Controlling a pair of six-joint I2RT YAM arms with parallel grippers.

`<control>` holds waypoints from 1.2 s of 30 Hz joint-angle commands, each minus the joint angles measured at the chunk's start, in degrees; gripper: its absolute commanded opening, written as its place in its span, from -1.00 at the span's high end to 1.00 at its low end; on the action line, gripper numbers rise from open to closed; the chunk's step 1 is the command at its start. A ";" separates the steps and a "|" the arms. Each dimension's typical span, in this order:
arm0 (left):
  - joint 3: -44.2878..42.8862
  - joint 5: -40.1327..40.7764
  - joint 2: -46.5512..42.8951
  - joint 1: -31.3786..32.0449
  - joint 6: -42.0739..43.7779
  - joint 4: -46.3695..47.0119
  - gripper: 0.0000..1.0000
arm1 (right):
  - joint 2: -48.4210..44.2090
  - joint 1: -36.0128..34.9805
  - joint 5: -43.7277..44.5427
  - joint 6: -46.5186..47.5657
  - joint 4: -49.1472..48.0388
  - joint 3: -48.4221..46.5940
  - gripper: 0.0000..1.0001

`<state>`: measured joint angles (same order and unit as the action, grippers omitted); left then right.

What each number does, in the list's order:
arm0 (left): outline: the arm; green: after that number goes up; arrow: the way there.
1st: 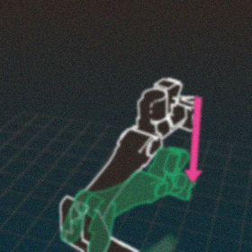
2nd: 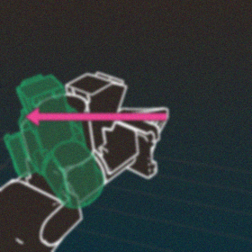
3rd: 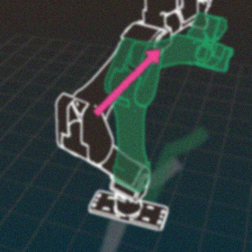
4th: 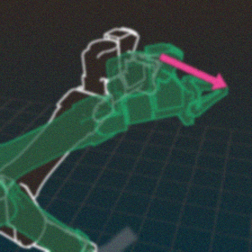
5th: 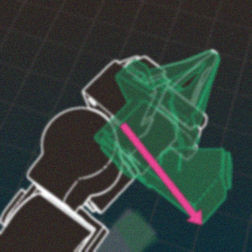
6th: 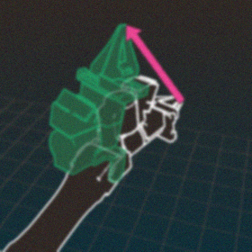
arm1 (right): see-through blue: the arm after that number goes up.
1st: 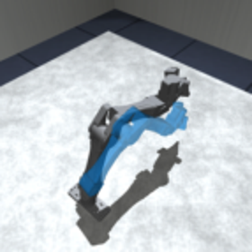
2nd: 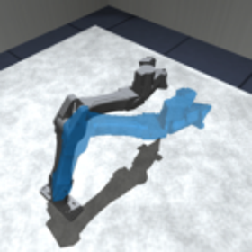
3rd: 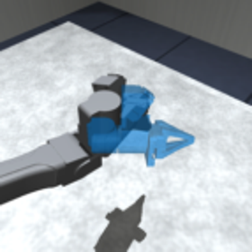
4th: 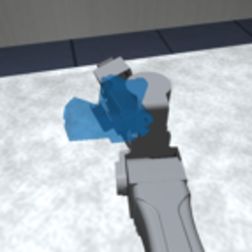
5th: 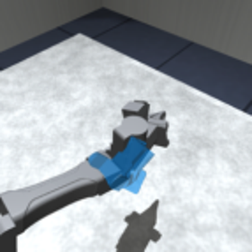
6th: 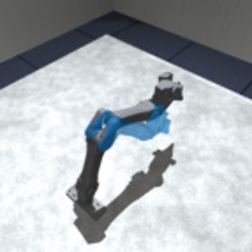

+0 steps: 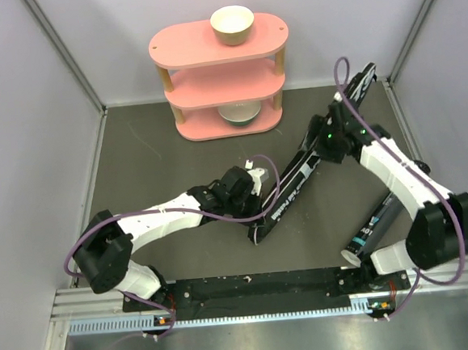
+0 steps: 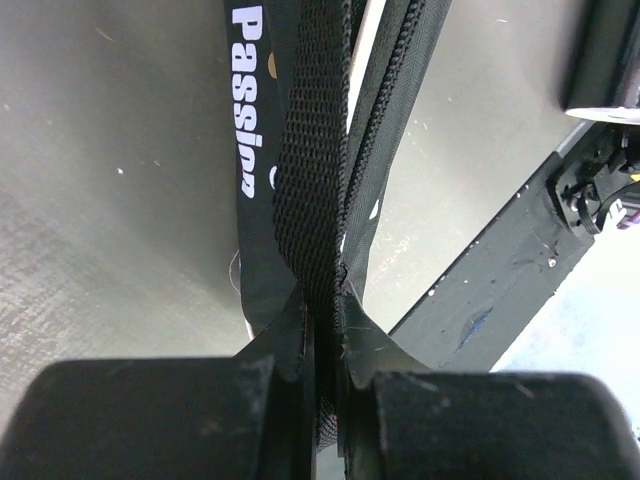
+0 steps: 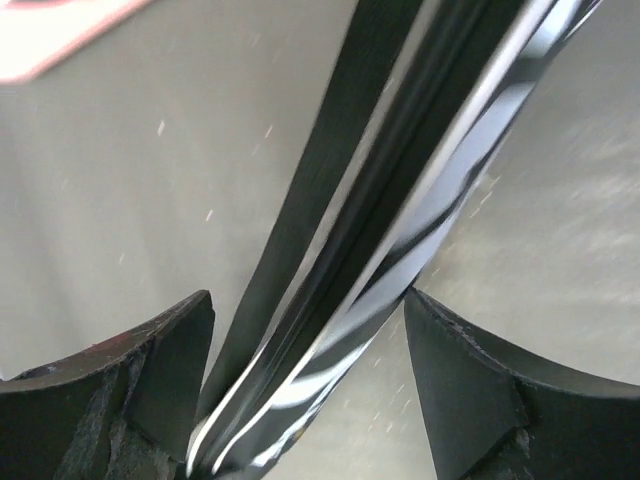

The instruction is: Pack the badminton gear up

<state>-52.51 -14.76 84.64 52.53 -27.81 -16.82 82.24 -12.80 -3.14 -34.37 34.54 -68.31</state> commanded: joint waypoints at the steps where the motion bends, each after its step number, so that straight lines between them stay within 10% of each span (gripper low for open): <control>1: -2.77 -4.22 -0.71 0.03 -0.49 6.89 1.00 | -7.52 -8.71 -0.03 -12.72 -2.02 5.90 -0.48; 17: -6.37 0.52 0.17 2.05 1.71 2.85 1.00 | -10.25 -18.49 2.96 -25.66 -9.67 17.51 0.01; 24: -2.26 -0.70 -4.04 1.79 0.04 3.98 0.32 | -13.15 -18.58 5.42 -23.64 -9.76 17.87 1.00; 31: 3.64 -10.46 -8.08 0.20 -2.68 7.93 0.22 | -15.09 -18.32 5.69 -19.86 -9.76 17.69 1.00; 36: 7.24 -11.25 -10.72 -1.03 -4.62 10.75 0.62 | -15.88 -18.05 4.55 -17.40 -10.46 18.04 1.00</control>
<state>-47.53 -21.52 76.71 52.16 -30.22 -10.41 69.04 -30.28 0.78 -54.92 29.04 -49.52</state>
